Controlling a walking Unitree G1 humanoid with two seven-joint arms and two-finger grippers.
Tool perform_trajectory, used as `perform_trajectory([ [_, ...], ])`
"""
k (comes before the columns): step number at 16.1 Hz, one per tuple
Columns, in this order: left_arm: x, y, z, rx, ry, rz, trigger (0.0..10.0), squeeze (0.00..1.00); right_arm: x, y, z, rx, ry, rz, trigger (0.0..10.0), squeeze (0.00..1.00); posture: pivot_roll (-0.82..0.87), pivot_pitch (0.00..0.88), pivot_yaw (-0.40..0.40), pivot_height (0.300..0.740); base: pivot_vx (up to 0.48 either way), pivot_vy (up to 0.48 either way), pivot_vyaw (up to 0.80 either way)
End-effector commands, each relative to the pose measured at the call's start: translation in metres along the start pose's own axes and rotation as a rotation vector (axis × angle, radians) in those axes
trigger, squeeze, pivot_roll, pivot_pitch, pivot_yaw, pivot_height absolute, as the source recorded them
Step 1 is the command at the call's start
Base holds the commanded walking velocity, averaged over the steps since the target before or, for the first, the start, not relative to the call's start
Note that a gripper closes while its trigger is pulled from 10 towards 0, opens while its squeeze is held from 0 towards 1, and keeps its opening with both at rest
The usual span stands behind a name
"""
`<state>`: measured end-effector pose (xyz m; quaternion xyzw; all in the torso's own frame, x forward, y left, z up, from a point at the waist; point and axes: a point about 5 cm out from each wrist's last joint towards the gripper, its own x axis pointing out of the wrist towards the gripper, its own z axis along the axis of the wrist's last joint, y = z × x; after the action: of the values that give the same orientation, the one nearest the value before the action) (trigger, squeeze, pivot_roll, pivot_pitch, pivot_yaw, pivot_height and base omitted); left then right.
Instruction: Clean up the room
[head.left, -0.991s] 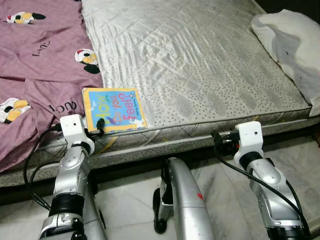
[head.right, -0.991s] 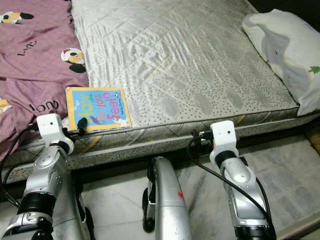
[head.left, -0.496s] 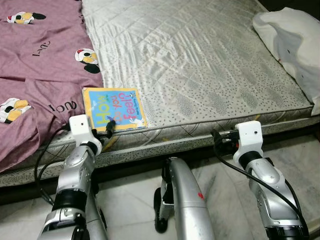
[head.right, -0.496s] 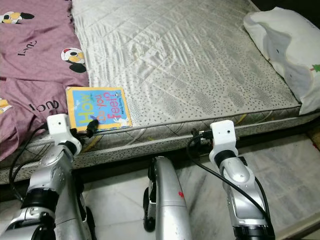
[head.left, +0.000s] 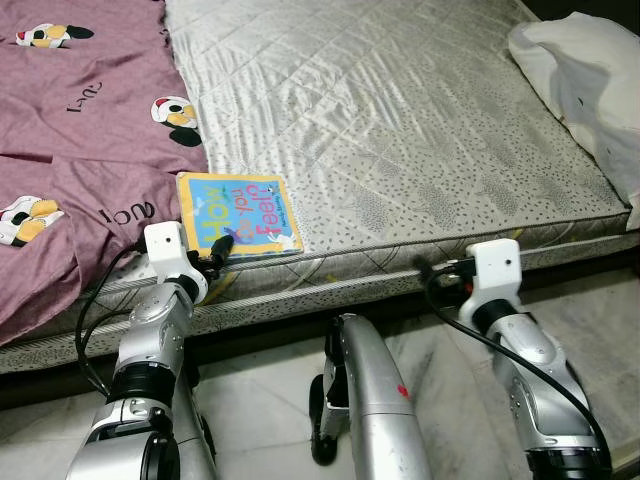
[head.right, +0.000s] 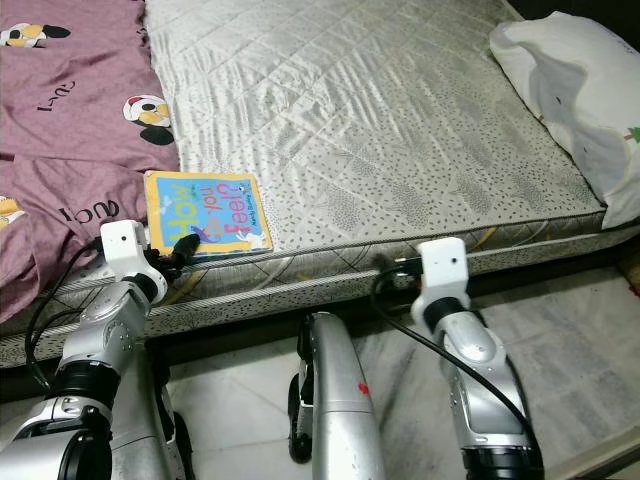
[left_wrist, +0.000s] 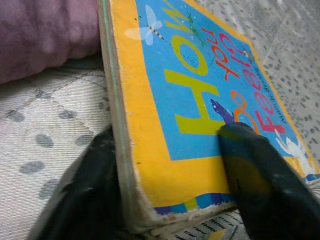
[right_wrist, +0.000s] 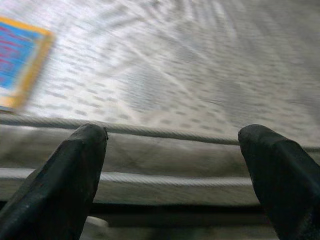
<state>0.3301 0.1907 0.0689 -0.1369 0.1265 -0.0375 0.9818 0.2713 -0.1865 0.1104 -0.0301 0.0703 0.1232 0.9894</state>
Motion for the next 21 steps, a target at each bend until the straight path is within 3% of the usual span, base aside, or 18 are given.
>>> perform_trajectory([
  [1, 0.001, -0.005, -0.005, -0.006, 0.020, -0.020, 0.0, 0.00, -0.003, 0.003, 0.004, 0.034, -0.004, 0.059, 10.0, 0.00, -0.11, 0.177, -0.152, 0.517, 0.000, 0.000, 0.00],
  [4, 0.002, -0.003, 0.000, -0.024, -0.003, -0.023, 0.0, 0.00, -0.007, 0.026, -0.001, 0.110, 0.041, 0.281, 10.0, 0.00, -0.09, 0.171, -0.142, 0.517, 0.000, 0.000, 0.00],
  [5, 0.002, -0.002, 0.002, -0.025, -0.007, -0.023, 0.0, 0.00, -0.007, 0.029, -0.002, 0.115, 0.048, 0.305, 10.0, 0.00, -0.09, 0.169, -0.137, 0.517, 0.000, 0.000, 0.00],
  [9, 0.001, -0.002, 0.009, 0.018, -0.055, -0.016, 0.0, 0.00, -0.001, 0.033, -0.003, 0.133, 0.043, 0.307, 10.0, 0.00, -0.06, 0.157, -0.104, 0.517, 0.000, 0.000, 0.00],
  [15, 0.001, -0.019, 0.033, 0.120, -0.217, -0.019, 0.0, 0.00, 0.002, 0.045, -0.003, 0.165, 0.029, 0.358, 10.0, 0.00, -0.04, 0.143, -0.070, 0.517, 0.000, 0.000, 0.00],
  [17, -0.005, -0.028, 0.040, 0.159, -0.297, -0.037, 0.0, 0.00, 0.003, 0.046, -0.005, 0.157, 0.028, 0.340, 10.0, 0.00, -0.03, 0.138, -0.061, 0.517, 0.000, 0.000, 0.00],
  [21, -0.018, -0.053, 0.059, 0.257, -0.449, -0.121, 0.0, 0.00, 0.011, 0.035, -0.012, 0.129, 0.013, 0.146, 10.0, 0.00, 0.00, 0.109, -0.045, 0.517, 0.000, 0.000, 0.00],
])
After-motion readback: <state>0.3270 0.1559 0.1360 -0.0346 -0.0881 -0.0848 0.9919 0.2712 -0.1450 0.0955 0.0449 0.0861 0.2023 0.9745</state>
